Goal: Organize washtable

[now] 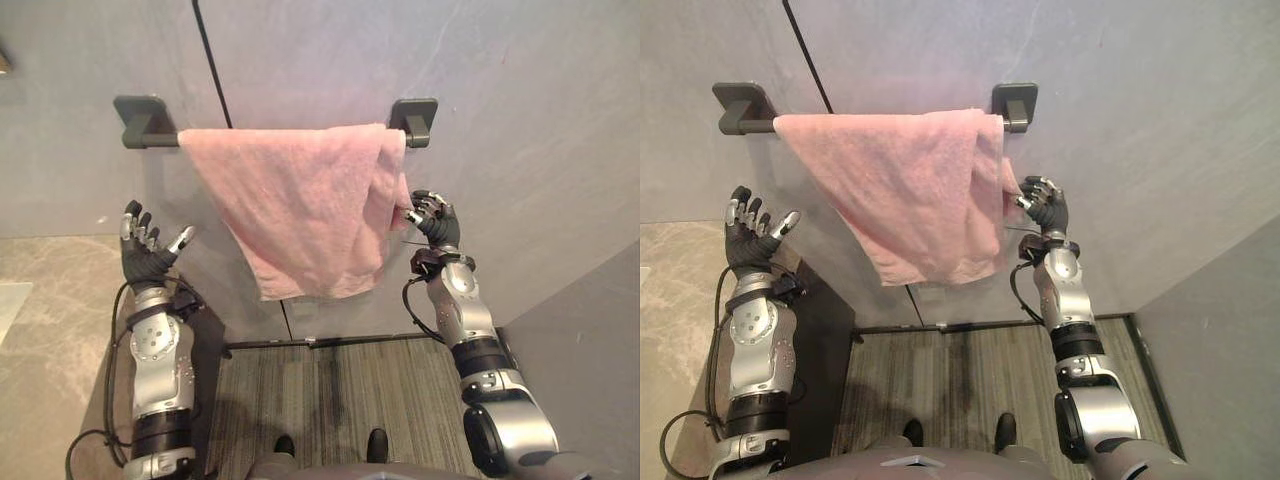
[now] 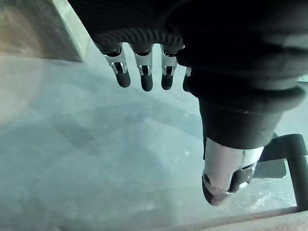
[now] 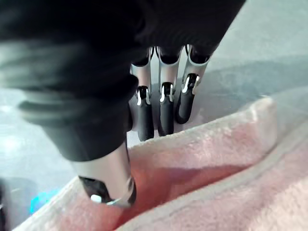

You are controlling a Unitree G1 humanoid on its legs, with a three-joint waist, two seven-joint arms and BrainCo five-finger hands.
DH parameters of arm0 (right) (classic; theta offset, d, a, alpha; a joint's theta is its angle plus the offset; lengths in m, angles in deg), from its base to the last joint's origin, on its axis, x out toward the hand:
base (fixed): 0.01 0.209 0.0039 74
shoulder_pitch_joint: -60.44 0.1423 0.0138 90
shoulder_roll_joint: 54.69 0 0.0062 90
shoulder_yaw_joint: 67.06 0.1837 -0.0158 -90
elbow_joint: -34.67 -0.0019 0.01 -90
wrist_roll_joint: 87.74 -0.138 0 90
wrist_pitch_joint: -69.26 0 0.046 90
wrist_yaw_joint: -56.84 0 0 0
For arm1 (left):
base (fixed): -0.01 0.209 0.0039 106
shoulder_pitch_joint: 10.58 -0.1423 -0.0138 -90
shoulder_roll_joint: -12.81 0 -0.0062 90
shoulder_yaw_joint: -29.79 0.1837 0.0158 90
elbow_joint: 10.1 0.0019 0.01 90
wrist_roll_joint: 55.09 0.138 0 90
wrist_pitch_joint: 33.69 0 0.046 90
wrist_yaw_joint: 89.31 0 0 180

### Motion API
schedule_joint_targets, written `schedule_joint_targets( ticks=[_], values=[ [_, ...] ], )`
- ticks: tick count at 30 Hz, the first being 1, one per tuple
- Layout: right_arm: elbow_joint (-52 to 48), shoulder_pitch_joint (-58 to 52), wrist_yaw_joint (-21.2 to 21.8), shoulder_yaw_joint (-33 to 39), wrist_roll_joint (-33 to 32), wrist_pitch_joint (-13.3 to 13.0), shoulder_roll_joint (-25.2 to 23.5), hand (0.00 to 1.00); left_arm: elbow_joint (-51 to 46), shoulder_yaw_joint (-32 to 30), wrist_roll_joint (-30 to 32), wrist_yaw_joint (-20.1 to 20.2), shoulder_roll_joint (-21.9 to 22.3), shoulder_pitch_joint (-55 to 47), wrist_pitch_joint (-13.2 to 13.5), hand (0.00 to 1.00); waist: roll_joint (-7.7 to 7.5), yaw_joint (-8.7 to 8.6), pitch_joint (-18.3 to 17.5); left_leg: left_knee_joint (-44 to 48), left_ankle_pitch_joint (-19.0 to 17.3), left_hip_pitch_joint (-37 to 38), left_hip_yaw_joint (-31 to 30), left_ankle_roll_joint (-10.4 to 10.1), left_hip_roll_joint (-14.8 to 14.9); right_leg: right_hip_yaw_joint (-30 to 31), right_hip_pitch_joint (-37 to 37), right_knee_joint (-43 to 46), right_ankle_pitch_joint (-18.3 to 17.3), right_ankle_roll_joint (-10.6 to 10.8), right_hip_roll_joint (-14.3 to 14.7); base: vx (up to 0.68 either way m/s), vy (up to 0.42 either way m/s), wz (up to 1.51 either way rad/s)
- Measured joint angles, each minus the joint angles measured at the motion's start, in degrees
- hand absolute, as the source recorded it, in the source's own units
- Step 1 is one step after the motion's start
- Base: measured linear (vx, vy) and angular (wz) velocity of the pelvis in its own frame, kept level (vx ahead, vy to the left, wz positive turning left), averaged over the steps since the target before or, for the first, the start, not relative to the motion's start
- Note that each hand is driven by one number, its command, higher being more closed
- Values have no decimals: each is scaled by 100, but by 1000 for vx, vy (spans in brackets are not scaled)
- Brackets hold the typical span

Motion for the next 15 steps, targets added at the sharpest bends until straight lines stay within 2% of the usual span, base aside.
schedule_joint_targets(
  ticks=[6,10,15],
  values=[
    [-298,-409,62,0,9,0,-4,0,-248,88,-168,153,50,-401,6,0,13,6,97,58,-35,-21,0,-3,10,0,8,0,0,-1,0,0,0,0],
    [-640,-1081,133,90,28,-6,-59,0,-873,75,-228,277,366,-937,20,0,17,13,122,-17,-42,-12,6,2,8,-15,-18,0,-9,-3,-6,0,0,0],
    [-1064,-1881,232,273,212,-7,-128,0,-1204,39,-435,428,820,-1519,68,0,18,2,123,-71,-40,-6,13,1,-2,-23,-43,1,-19,9,-6,0,0,0]
  ],
)
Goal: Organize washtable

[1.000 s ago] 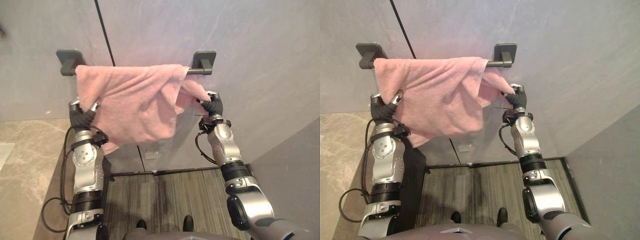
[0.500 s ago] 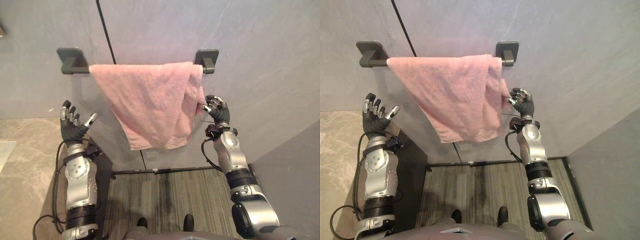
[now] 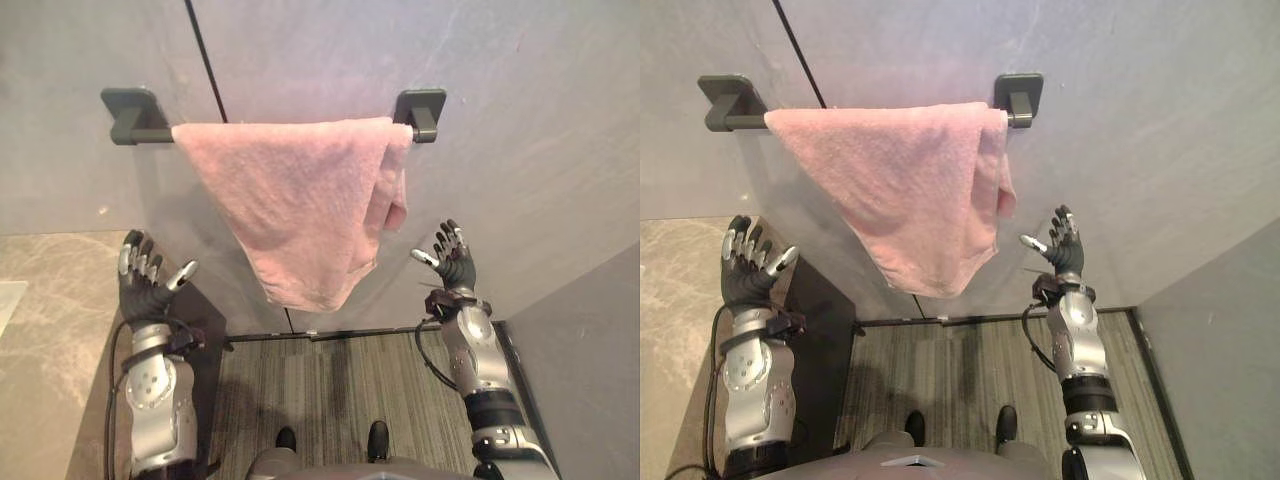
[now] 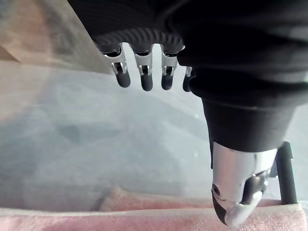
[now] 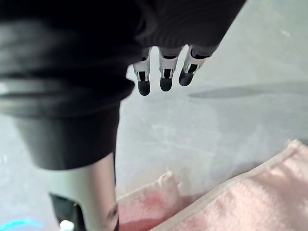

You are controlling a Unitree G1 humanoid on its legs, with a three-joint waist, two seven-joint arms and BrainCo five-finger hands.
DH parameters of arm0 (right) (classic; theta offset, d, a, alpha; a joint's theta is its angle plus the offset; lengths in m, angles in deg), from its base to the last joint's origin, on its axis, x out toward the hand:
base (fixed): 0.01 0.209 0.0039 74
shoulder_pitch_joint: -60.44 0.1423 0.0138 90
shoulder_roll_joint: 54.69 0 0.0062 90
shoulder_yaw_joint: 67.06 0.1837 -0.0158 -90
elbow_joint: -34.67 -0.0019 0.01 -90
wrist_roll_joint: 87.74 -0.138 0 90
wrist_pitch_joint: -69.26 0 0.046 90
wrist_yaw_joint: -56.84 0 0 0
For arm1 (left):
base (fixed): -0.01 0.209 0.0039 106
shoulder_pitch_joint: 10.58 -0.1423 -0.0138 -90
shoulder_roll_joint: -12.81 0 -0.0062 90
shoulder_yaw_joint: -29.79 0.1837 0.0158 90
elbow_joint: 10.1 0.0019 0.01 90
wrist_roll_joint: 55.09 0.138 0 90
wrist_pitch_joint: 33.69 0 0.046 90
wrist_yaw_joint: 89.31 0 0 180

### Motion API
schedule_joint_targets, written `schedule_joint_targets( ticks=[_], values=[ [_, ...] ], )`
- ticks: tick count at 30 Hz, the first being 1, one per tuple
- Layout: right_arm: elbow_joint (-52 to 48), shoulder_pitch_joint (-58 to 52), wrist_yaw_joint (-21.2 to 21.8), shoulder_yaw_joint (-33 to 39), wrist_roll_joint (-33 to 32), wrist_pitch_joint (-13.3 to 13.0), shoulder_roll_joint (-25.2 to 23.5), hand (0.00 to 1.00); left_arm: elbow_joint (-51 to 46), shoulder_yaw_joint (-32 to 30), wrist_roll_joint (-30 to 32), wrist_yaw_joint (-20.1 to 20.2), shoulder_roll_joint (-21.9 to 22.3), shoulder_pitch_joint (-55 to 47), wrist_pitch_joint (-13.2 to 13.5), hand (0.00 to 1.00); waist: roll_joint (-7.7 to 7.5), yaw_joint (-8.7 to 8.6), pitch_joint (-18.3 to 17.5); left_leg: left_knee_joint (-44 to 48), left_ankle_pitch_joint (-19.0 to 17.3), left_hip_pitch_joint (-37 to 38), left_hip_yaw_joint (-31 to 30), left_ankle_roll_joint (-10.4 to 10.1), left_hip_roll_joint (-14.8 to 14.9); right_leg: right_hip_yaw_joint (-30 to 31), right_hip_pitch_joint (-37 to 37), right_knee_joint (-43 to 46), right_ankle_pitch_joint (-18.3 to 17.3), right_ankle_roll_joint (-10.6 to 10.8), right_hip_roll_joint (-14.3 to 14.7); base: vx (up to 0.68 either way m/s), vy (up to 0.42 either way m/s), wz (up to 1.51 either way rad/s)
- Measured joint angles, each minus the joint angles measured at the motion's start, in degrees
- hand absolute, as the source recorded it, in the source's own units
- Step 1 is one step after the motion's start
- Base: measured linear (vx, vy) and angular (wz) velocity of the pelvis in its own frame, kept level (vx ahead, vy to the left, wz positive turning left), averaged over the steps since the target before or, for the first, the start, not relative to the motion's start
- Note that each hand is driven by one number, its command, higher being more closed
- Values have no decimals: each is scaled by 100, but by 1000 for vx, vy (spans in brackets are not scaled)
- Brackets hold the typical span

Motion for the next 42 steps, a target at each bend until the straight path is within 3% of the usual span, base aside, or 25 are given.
schedule_joint_targets(
  ticks=[4,9,14,16,19,23,28,33,42],
  values=[
    [-514,-637,159,-11,73,-13,-21,0,-365,43,-148,202,249,-546,9,0,-1,-10,-1,-36,0,10,0,1,-7,-5,-5,0,-17,17,-6,0,0,0],
    [-1230,-1449,656,-590,52,-93,-4,0,-1008,545,-693,861,149,-1425,120,0,-5,-125,-3,-60,-1,15,-10,2,-19,-19,-7,0,-42,42,-17,0,0,0],
    [-1633,-1737,1512,-2151,-275,-264,512,0,-1153,1382,-1800,1823,-599,-1587,150,0,-30,-172,-20,-56,-2,17,0,3,-18,-12,-12,0,-45,45,-12,0,0,0],
    [-1795,-1666,1989,-3018,-754,-263,950,0,-1395,1707,-2222,2180,-1071,-1565,148,0,-58,-172,-41,-50,-2,16,0,4,-21,-13,-10,0,-45,44,-10,0,0,0],
    [-1799,-1302,2438,-3740,-1223,-234,1477,0,-1467,1932,-2716,2502,-1730,-1503,146,0,-103,-168,-77,-20,-3,14,1,5,-35,-15,-1,1,-42,45,-6,0,0,0],
    [-1991,-804,2721,-4114,-2039,-93,2003,0,-1467,2052,-3222,2755,-2277,-1453,120,0,-149,-160,-113,40,-17,30,4,26,-53,-11,42,5,-39,47,-19,0,0,0],
    [-2006,67,2699,-4379,-2477,-21,2080,0,-1404,2305,-3620,2788,-2636,-990,117,0,-139,-124,-122,47,-24,79,34,41,-65,6,59,53,-38,48,-31,-33,11,-2],
    [-1591,797,2207,-4225,-2462,-73,1621,0,-1017,2570,-3733,2401,-2615,-91,120,0,-106,-122,-290,30,-4,104,45,40,-68,7,61,66,-36,48,-33,0,0,0],
    [-408,1856,1195,-3568,-2231,-164,661,0,237,2797,-3855,1599,-1821,1437,123,0,-78,-142,-319,-76,81,152,63,25,-66,38,60,45,-14,20,-20,0,0,0]
  ],
)
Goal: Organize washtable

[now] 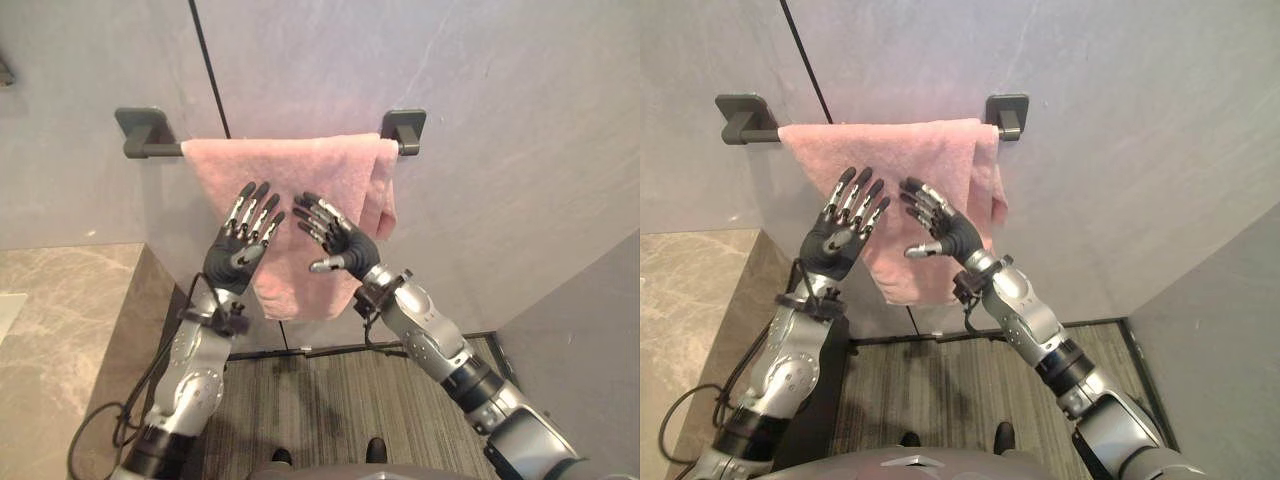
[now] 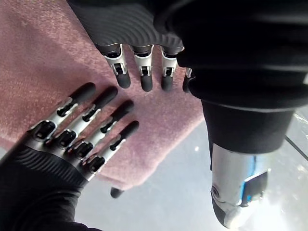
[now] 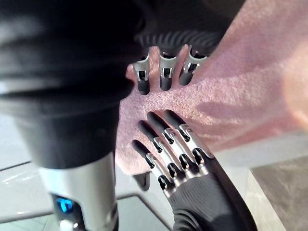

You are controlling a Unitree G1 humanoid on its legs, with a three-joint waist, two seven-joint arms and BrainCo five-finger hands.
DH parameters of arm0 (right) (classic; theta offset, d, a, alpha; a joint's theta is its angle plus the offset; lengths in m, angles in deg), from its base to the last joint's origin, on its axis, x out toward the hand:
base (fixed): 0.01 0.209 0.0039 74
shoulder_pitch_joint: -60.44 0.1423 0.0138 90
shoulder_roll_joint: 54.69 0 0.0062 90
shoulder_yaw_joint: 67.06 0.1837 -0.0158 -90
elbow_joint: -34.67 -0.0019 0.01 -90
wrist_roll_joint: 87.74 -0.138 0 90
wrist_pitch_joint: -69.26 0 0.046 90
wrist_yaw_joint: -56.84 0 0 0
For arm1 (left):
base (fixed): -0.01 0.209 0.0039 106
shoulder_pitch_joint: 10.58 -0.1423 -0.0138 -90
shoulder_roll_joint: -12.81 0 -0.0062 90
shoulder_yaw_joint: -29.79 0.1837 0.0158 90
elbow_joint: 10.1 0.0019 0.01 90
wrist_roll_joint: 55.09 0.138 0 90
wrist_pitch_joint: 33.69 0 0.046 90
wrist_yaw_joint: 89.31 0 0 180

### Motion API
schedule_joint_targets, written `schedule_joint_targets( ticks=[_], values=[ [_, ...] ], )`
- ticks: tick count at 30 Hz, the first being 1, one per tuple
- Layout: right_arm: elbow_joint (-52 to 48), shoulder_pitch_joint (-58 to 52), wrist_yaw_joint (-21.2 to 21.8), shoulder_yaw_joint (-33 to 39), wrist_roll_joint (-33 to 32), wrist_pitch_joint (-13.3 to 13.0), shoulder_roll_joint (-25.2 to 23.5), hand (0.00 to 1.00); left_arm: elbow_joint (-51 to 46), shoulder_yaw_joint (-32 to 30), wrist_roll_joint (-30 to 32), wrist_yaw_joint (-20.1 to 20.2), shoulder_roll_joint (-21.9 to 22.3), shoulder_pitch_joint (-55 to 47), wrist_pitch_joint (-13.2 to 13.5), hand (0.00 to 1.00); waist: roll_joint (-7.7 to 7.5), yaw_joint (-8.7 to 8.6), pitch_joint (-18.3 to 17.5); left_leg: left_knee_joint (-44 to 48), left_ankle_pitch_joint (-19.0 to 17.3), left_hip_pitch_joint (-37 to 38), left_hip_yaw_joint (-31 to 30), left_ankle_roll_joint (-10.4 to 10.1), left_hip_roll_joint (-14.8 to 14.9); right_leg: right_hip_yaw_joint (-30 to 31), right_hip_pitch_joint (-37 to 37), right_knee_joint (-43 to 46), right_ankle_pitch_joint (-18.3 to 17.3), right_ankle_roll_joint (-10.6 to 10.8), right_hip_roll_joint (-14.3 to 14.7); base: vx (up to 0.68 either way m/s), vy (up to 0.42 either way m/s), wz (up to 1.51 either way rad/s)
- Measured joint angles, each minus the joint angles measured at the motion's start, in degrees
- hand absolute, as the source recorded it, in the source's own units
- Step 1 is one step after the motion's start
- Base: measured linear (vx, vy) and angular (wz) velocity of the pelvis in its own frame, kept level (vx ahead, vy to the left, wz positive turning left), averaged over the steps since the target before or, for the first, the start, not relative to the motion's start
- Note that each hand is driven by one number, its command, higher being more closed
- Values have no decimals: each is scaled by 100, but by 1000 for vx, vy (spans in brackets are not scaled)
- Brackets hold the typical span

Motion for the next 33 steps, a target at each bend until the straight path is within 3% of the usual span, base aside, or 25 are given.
schedule_joint_targets(
  ticks=[8,14,24,33],
  values=[
    [319,394,-487,473,-11,8,-350,0,1061,-117,-130,-538,263,922,-2,0,1,-18,6,100,-4,-177,67,1,2,108,-146,-42,85,-26,8,-6,0,-5],
    [297,392,-640,1104,-12,10,-353,0,1477,-817,-122,-802,243,975,-4,0,6,-68,22,116,-8,-198,87,5,5,149,-176,-43,97,-37,12,-9,1,-1],
    [-491,-692,-490,2099,-17,-19,-169,0,2015,-2179,141,-807,-49,587,-18,0,-20,-35,144,116,-67,-166,240,3,12,276,-227,-44,101,-30,26,20,3,-7],
    [-493,-1332,-390,2231,3,-18,-148,0,2101,-2266,326,-763,113,-194,-158,0,-26,-22,149,194,-135,-174,233,21,12,282,-198,-46,100,-29,18,4,1,-1]
  ],
)
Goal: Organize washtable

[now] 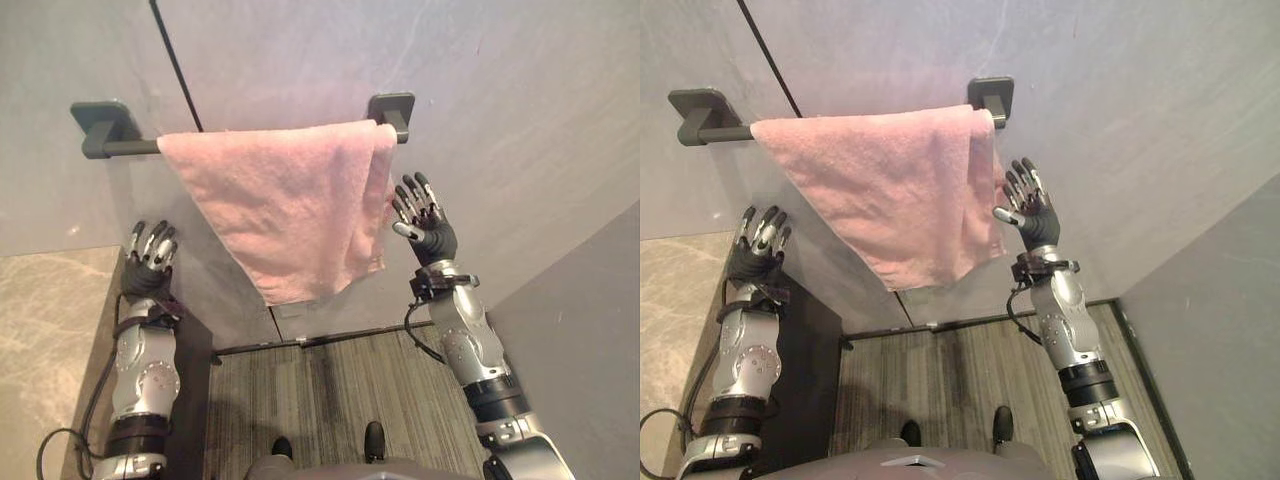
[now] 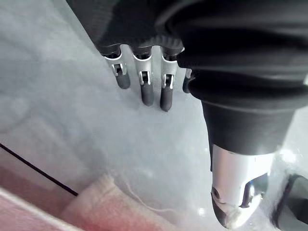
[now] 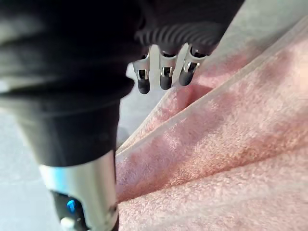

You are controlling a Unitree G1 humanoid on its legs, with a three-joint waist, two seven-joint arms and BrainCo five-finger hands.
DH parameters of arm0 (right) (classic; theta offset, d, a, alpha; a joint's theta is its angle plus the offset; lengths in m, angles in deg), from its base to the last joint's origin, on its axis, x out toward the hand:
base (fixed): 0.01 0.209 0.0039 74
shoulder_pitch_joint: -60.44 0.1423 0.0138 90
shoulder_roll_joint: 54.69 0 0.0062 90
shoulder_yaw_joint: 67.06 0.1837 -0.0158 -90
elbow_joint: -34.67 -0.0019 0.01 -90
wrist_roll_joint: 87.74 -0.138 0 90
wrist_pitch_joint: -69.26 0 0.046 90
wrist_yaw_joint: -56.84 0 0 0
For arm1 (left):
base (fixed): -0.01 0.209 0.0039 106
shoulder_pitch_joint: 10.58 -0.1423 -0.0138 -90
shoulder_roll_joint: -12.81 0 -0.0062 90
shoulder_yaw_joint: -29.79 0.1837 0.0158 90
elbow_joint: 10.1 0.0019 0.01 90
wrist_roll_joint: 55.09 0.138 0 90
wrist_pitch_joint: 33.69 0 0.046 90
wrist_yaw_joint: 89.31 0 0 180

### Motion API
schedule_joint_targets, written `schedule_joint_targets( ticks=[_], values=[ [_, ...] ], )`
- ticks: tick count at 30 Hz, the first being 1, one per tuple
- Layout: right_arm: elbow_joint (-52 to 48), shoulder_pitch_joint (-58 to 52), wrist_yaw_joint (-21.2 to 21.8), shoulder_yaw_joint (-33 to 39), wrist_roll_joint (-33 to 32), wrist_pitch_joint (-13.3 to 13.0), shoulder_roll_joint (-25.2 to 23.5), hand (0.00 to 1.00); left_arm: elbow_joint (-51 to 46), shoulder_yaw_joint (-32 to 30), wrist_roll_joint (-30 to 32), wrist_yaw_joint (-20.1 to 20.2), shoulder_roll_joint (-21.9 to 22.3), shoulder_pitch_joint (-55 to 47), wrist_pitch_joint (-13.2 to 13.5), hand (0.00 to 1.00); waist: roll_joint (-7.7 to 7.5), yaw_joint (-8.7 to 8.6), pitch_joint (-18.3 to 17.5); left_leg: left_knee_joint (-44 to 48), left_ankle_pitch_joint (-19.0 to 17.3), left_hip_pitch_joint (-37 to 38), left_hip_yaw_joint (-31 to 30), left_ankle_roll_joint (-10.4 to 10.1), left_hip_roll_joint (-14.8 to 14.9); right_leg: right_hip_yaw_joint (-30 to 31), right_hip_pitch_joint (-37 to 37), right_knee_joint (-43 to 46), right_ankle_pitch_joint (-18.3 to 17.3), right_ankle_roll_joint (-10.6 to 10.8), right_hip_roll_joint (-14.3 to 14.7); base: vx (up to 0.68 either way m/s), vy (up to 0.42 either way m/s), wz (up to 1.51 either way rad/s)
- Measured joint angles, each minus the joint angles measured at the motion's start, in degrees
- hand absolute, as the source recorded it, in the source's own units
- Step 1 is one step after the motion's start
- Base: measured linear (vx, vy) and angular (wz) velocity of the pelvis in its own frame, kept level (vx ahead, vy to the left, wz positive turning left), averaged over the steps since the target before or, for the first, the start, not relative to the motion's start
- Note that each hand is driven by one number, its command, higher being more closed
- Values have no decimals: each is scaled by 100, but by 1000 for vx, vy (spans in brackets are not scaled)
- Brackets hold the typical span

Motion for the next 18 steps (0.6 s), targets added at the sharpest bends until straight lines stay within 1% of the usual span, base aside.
schedule_joint_targets(
  ticks=[3,7,8,9,10,11,13,15,16,17,18],
  values=[
    [14,-259,18,6,54,6,-4,0,3,-39,122,24,203,-259,-61,0,1,12,2,0,0,-8,-22,0,0,-11,2,0,-2,0,-2,-4,-1,1],
    [212,-521,12,289,274,16,-72,0,23,-25,588,89,449,-549,-88,0,0,15,8,-3,1,-16,-35,-1,-1,-24,1,0,-4,1,-7,0,0,0],
    [417,-578,-7,431,351,15,-72,0,133,-24,754,98,519,-585,-85,0,-4,15,13,-5,2,-16,-43,-1,-4,-51,4,0,-10,10,-6,0,-3,5],
    [712,-642,-65,592,566,19,-85,0,391,-23,949,104,580,-582,-85,0,-4,13,14,-11,3,-14,-59,-2,-7,-84,13,0,-19,23,-10,2,-4,6],
    [856,-692,-109,665,641,25,-98,0,540,-23,979,105,619,-583,-85,0,-4,11,14,-15,4,-15,-65,-3,-7,-92,13,0,-21,26,-10,13,-4,7],
    [1214,-844,-147,857,736,44,-167,0,982,-31,1155,95,742,-599,-89,0,-3,9,14,-29,5,-14,-75,-4,-8,-105,13,0,-34,41,-11,18,-3,4],
    [1615,-1042,-234,1001,959,66,-272,0,1384,-20,1319,79,941,-728,-132,0,-4,-19,14,-47,5,-9,-82,-4,-8,-117,12,1,-47,54,-10,32,-3,2],
    [2004,-1217,-295,1065,1011,117,-341,0,1701,-14,1445,66,1159,-866,-201,0,-4,-48,14,-62,4,-4,-85,-4,-11,-122,12,1,-60,66,-13,43,-1,1],
    [2245,-1305,-323,1079,1166,165,-398,0,1898,-6,1648,58,1255,-960,-225,0,-4,-76,13,-64,3,3,-81,-4,-11,-122,15,1,-65,73,-12,42,0,0],
    [2359,-1351,-338,1080,1195,174,-429,0,2033,4,1795,46,1286,-982,-239,0,-3,-84,14,-66,3,6,-80,-4,-11,-122,16,1,-66,74,-12,35,-1,-1],
    [2601,-1439,-352,1087,1358,182,-498,0,2336,41,1992,19,1311,-989,-262,0,-2,-95,14,-68,2,11,-77,-4,-11,-122,19,1,-69,77,-11,0,0,0]
  ],
)
